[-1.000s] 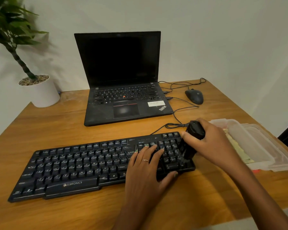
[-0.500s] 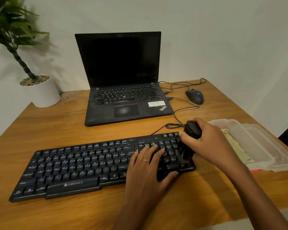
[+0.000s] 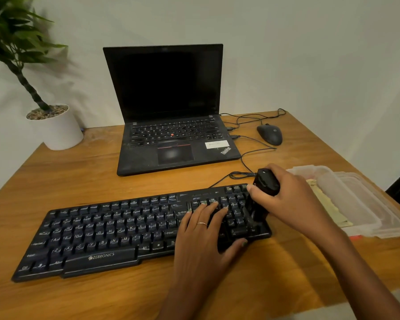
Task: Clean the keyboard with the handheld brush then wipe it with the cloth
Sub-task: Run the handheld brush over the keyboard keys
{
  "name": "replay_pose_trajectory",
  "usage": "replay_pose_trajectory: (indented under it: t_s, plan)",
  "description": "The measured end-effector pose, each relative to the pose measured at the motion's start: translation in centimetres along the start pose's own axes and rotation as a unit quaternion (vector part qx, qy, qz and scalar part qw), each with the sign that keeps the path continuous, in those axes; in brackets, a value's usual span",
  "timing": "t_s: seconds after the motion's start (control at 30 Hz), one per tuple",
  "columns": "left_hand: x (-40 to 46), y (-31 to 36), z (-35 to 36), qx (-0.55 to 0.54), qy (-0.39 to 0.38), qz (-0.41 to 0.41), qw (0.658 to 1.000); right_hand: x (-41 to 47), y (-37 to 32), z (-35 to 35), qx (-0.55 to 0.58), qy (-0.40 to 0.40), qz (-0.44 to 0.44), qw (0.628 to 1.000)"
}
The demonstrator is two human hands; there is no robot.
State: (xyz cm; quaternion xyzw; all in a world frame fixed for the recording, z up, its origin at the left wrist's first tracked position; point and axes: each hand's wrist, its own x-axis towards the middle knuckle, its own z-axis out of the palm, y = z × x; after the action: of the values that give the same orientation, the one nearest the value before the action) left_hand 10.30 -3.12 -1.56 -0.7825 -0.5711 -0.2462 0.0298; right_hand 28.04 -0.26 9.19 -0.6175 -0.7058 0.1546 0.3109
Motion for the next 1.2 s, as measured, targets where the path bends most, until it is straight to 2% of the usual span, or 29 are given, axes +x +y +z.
replay_pose_trajectory:
  t_s: [0.03, 0.07, 0.13, 0.17, 0.2, 0.27, 0.3, 0.33, 0.4, 0.43, 0.47, 0.53, 0.57, 0.6, 0.67, 0.7, 0.73, 0.83, 0.87, 0.93, 0.97, 1.1, 1.2]
  plan:
    - [0.1, 0.0, 0.0, 0.003, -0.002, -0.001, 1.000, -0.1, 0.0, 0.0, 0.001, 0.011, -0.010, 1.000]
    - [0.1, 0.0, 0.0, 0.007, -0.003, -0.002, 1.000, -0.1, 0.0, 0.0, 0.012, -0.011, -0.013, 1.000]
    - [0.1, 0.1, 0.0, 0.011, 0.000, -0.002, 1.000, 0.0, 0.0, -0.7, 0.034, -0.113, -0.004, 0.993]
    - [0.1, 0.1, 0.0, 0.011, 0.001, 0.000, 1.000, 0.1, 0.0, -0.9, 0.033, -0.132, -0.002, 0.991]
    - [0.0, 0.1, 0.1, 0.009, 0.001, 0.001, 1.000, 0.2, 0.2, -0.9, 0.034, -0.121, 0.001, 0.992]
    - [0.0, 0.0, 0.0, 0.004, 0.003, 0.001, 1.000, 0.3, 0.2, -0.5, 0.011, -0.032, -0.009, 0.999]
    - [0.0, 0.1, 0.0, 0.004, 0.003, 0.000, 1.000, 0.2, 0.2, -0.5, 0.010, -0.022, -0.010, 1.000]
    - [0.0, 0.1, 0.0, 0.005, 0.003, 0.000, 1.000, 0.3, 0.2, -0.6, 0.022, -0.044, -0.005, 0.999]
    - [0.1, 0.2, 0.0, 0.010, 0.006, 0.002, 1.000, 0.5, 0.2, -1.5, 0.061, -0.148, 0.021, 0.987]
    - [0.1, 0.2, -0.1, 0.010, 0.005, 0.003, 1.000, 0.6, 0.2, -1.7, 0.061, -0.163, 0.026, 0.984]
    - [0.1, 0.1, -0.1, 0.010, 0.002, 0.002, 1.000, 0.7, 0.3, -1.6, 0.059, -0.150, 0.033, 0.986]
    - [0.1, 0.1, 0.0, 0.008, -0.002, 0.000, 1.000, 0.8, 0.3, -0.8, 0.027, -0.051, 0.023, 0.998]
    - [0.1, 0.1, 0.0, 0.008, -0.003, 0.000, 1.000, 0.7, 0.2, -0.6, 0.019, -0.028, 0.017, 0.999]
    - [0.1, 0.1, 0.0, 0.009, -0.003, -0.001, 1.000, 0.6, 0.1, -0.6, 0.020, -0.041, 0.012, 0.999]
    - [0.1, 0.1, -0.1, 0.011, 0.001, -0.001, 1.000, 0.6, 0.0, -1.3, 0.032, -0.150, 0.009, 0.988]
    - [0.1, 0.1, -0.1, 0.010, 0.001, 0.001, 1.000, 0.6, -0.2, -1.6, 0.034, -0.178, 0.006, 0.983]
    - [0.1, 0.1, -0.1, 0.009, 0.000, 0.002, 1.000, 0.8, -0.1, -1.6, 0.036, -0.173, 0.005, 0.984]
    - [0.0, 0.1, -0.2, 0.008, -0.004, 0.002, 1.000, 1.0, -0.1, -0.9, 0.010, -0.056, -0.022, 0.998]
    - [0.0, 0.1, -0.2, 0.011, -0.003, 0.002, 1.000, 1.0, -0.1, -0.8, 0.020, -0.067, -0.022, 0.997]
    - [0.0, 0.2, -0.1, 0.014, 0.000, 0.002, 1.000, 1.0, -0.1, -1.3, 0.058, -0.157, -0.007, 0.986]
    - [0.1, 0.1, -0.1, 0.013, -0.001, 0.002, 1.000, 1.1, -0.2, -1.4, 0.060, -0.176, -0.006, 0.983]
    - [0.1, 0.1, -0.3, 0.009, -0.008, -0.003, 1.000, 1.3, -0.1, -0.7, 0.015, -0.077, -0.025, 0.997]
    - [0.1, 0.2, -0.2, 0.007, -0.007, -0.001, 1.000, 1.5, 0.1, -1.3, 0.063, -0.163, 0.003, 0.985]
